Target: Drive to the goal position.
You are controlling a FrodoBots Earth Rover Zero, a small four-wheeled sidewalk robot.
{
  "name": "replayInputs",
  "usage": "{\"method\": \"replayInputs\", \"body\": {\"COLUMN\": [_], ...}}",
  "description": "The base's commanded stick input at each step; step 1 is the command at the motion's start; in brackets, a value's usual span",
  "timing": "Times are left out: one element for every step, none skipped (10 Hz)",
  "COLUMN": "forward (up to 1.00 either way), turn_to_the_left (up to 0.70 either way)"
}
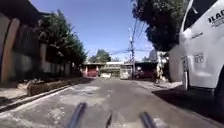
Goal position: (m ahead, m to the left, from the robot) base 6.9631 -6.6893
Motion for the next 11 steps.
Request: {"method": "replayInputs", "body": {"forward": [0.7,0.7,0.7,0.7,0.7,0.7,0.7,0.7,0.7,0.7,0.7], "turn_to_the_left": [-0.35,-0.35,-0.35,-0.35,-0.35,-0.35,-0.35,-0.35,-0.35,-0.35,-0.31]}}
